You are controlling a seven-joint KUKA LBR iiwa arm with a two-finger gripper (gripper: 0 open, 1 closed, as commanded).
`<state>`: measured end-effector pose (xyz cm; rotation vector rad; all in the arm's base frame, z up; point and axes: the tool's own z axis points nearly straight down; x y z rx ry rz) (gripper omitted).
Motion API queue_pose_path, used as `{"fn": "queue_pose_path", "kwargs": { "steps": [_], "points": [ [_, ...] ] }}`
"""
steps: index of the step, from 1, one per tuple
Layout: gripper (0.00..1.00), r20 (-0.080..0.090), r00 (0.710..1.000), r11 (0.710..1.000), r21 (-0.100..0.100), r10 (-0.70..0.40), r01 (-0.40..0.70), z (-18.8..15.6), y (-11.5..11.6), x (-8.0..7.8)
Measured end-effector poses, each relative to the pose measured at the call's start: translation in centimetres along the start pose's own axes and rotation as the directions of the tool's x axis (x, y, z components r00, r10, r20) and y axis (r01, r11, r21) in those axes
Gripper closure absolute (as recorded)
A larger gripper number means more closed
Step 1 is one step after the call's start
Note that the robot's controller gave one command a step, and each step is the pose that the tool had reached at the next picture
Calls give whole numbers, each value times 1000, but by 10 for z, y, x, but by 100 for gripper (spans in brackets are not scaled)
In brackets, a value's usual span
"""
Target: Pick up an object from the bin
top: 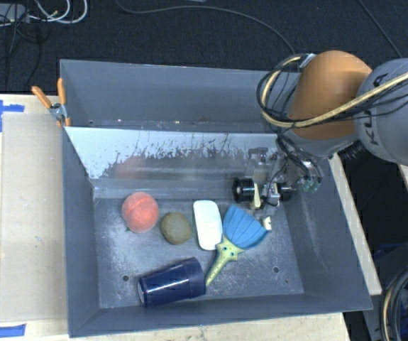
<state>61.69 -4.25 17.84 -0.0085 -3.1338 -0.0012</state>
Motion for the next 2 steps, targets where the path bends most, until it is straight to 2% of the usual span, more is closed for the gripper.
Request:
{"fn": "queue_pose_path", "kwargs": {
  "steps": [1, 2],
  "points": [
    [0, 7, 1000, 1000, 1, -1, 1, -5, 0, -1],
    [0, 12, 990, 990, 2, -141, 141, 28, -4, 9]
  ]
}}
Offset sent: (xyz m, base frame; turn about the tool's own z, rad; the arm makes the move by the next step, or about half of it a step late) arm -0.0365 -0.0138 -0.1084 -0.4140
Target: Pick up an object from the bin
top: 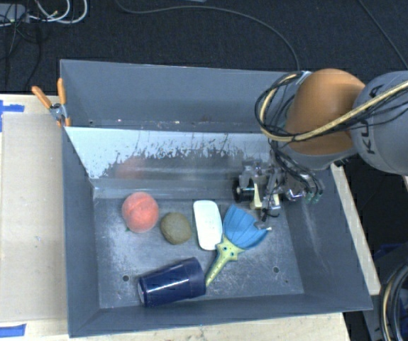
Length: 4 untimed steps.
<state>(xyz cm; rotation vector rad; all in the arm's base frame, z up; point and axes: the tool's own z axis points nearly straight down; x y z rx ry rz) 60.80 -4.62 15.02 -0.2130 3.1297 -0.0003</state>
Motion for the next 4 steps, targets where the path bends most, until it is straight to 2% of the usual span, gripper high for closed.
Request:
{"fn": "queue_pose_path", "kwargs": {
  "steps": [1, 2, 3, 4],
  "points": [
    [0, -11, 964, 964, -6, -266, 266, 18, -2, 40],
    [0, 1, 922, 922, -1, -386, 386, -2, -11, 27],
    [0, -4, 845, 845, -5, -534, 534, 53, -6, 30],
    [100, 0, 749, 749, -3, -662, 662, 80, -8, 30]
  ]
}}
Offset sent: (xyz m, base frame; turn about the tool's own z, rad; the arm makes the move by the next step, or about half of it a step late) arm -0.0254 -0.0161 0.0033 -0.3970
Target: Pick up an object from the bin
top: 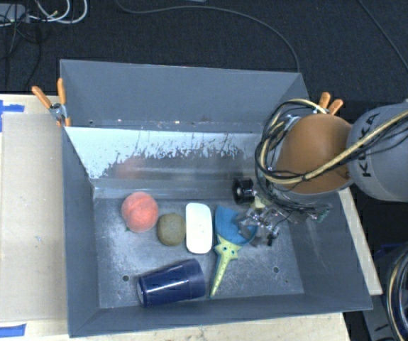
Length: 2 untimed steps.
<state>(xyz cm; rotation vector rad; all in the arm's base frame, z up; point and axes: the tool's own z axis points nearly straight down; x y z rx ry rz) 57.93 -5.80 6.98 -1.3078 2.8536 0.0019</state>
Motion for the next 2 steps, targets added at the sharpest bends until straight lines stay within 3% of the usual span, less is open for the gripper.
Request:
{"fn": "queue_pose_path", "kwargs": {
  "steps": [2],
  "points": [
    [100, -1, 1000, 1000, -2, 1, -1, -5, 1, 0]
  ]
}}
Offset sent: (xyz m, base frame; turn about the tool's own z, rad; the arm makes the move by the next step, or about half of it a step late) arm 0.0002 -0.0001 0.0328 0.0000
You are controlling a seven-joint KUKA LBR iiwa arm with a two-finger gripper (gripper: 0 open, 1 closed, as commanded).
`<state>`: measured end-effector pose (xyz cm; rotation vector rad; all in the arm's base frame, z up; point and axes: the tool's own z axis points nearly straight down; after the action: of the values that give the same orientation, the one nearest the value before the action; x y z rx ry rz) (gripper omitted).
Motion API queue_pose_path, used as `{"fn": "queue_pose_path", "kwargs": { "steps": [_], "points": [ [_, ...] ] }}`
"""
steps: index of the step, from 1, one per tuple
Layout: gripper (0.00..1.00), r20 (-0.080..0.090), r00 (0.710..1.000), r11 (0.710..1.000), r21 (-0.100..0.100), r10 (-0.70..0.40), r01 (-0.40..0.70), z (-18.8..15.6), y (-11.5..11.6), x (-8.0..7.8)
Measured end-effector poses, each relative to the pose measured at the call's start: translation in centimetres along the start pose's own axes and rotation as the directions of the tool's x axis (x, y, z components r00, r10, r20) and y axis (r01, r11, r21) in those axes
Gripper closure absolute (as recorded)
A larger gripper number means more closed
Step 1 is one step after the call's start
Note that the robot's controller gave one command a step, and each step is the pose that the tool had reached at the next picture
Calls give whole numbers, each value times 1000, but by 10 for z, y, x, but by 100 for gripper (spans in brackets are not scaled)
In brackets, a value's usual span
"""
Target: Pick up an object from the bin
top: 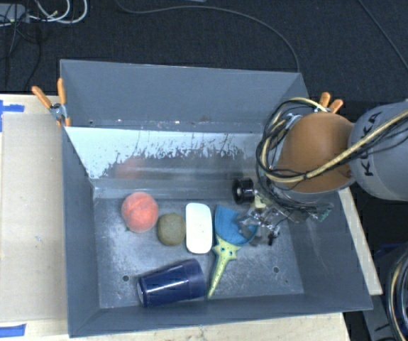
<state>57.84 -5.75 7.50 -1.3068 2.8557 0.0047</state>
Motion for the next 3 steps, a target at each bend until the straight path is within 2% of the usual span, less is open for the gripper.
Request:
{"fn": "queue_pose_path", "kwargs": {
  "steps": [2, 3],
  "points": [
    [100, 0, 1000, 1000, -1, 1, -1, -15, 1, -1],
    [100, -3, 1000, 1000, -6, 3, -3, -35, 2, 0]
  ]
}}
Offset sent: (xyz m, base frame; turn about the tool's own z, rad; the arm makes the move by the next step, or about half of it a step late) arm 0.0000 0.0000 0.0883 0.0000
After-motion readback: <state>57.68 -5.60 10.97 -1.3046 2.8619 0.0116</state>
